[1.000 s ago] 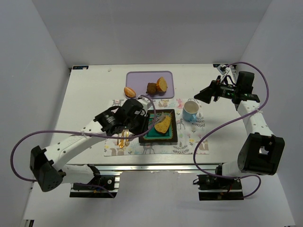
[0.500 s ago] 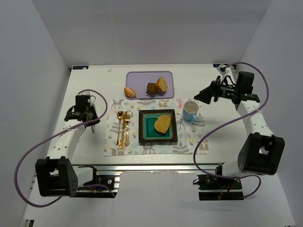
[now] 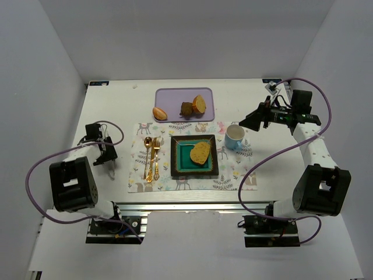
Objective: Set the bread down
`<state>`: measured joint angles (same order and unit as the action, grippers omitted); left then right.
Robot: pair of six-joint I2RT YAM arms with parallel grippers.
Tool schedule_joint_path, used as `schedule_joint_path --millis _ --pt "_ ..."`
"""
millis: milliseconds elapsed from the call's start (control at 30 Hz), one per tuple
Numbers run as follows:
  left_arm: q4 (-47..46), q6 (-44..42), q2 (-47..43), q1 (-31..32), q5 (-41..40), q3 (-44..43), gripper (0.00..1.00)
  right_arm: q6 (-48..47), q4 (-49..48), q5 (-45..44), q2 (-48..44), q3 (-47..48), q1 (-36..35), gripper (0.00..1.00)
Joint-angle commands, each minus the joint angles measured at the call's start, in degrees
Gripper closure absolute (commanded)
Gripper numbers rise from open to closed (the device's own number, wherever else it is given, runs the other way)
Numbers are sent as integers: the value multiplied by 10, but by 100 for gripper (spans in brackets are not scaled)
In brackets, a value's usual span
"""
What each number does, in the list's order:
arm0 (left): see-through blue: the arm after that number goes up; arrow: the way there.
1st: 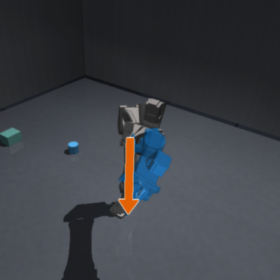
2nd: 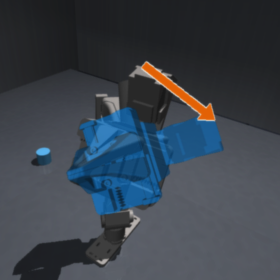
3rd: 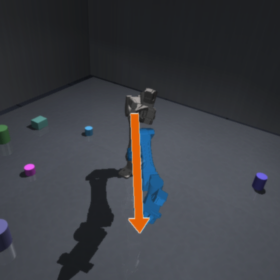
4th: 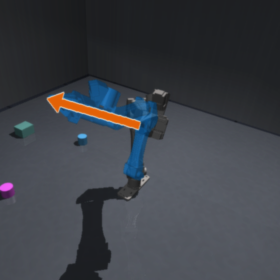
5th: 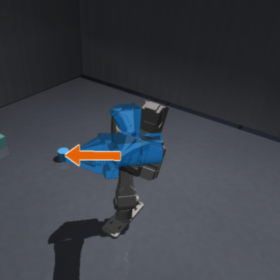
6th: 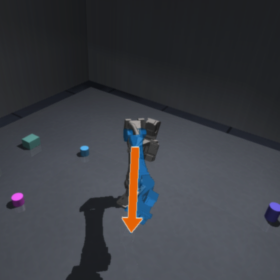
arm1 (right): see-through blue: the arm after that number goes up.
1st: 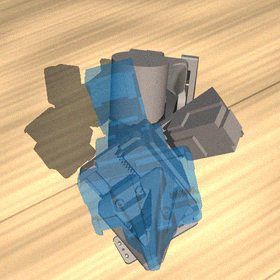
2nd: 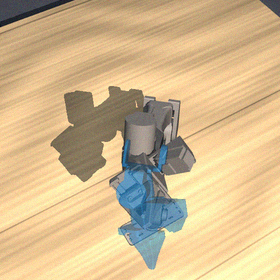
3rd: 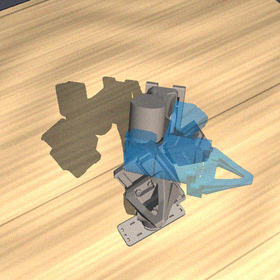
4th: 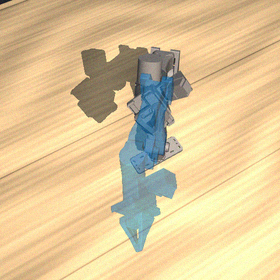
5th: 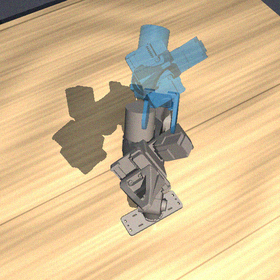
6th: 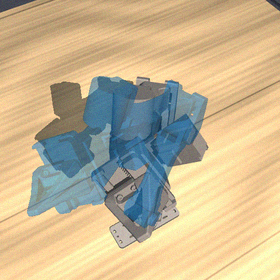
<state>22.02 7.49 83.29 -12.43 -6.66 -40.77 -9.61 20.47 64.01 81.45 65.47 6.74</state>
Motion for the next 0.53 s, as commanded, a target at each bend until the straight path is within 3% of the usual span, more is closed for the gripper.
schedule_joint_path --millis 0,100,267,367,500 --pt "11 -11 52 -1 35 -47 32 -16 20 -6 -12 28 3 11" --pt "28 -5 72 -1 28 -60 28 7 26 -58 -9 34 2 11" --pt "41 10 -16 -1 24 -59 2 69 47 -206 -2 68 1 11" --pt "50 31 -77 -1 48 -59 2 77 48 -245 3 74 0 11" --pt "43 69 -201 -1 123 -62 2 92 6 -220 10 62 0 10"
